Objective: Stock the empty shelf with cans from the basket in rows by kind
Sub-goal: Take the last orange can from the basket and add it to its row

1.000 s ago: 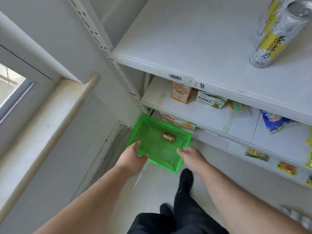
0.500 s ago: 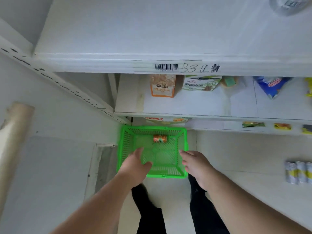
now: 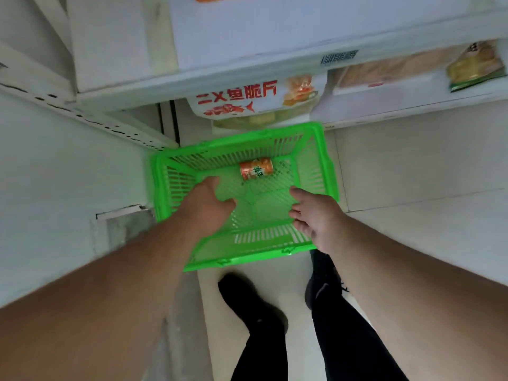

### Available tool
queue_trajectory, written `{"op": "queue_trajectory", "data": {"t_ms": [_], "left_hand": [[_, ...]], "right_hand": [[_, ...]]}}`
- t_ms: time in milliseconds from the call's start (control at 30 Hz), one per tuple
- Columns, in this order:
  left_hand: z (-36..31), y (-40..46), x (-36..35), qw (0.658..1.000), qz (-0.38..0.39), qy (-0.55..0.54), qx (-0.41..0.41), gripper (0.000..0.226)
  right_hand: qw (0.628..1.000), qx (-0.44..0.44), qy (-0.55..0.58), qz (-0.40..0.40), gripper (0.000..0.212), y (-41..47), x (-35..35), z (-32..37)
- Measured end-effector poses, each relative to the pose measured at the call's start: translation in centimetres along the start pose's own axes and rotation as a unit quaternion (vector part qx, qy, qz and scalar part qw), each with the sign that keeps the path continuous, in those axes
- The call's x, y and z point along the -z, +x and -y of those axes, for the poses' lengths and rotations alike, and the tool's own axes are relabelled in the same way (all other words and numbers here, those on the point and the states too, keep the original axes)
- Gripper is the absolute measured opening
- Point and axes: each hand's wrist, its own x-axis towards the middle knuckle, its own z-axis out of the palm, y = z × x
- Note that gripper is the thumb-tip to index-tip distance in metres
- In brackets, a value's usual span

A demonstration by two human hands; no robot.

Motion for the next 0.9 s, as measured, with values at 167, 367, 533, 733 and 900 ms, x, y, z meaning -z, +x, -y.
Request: {"op": "queue_trajectory", "data": {"t_ms": [167, 367, 533, 733, 900], "left_hand": [[1.2, 7.9, -3.9, 0.997, -0.01, 0.059, -0.044, 0.077], [2.4, 17.2, -7.8, 0.988, -0.028, 0.127, -0.085, 0.07], [4.4, 22.6, -11.1, 0.964, -0.046, 0.19, -0.178, 0.059], [4.5, 26.7, -13.9, 0.944, -0.038, 0.253, -0.207, 0.046], [4.6, 27.0, -14.7, 0.979, 0.006, 0.142, -0.147, 0.054]], "right_hand": [[0.999, -0.008, 0.045, -0.003, 0.058, 7.4, -2.2, -1.0], [0.996, -0.026, 0.08, -0.015, 0.021, 15.6, -5.8, -1.1], [0.995, -0.021, 0.093, -0.008, 0.042, 22.5, -8.6, -1.1], [0.993, -0.006, 0.119, 0.018, 0.062, 28.2, -11.4, -0.8], [0.994, 0.014, 0.11, 0.026, 0.072, 28.4, -10.6, -1.1]]}}
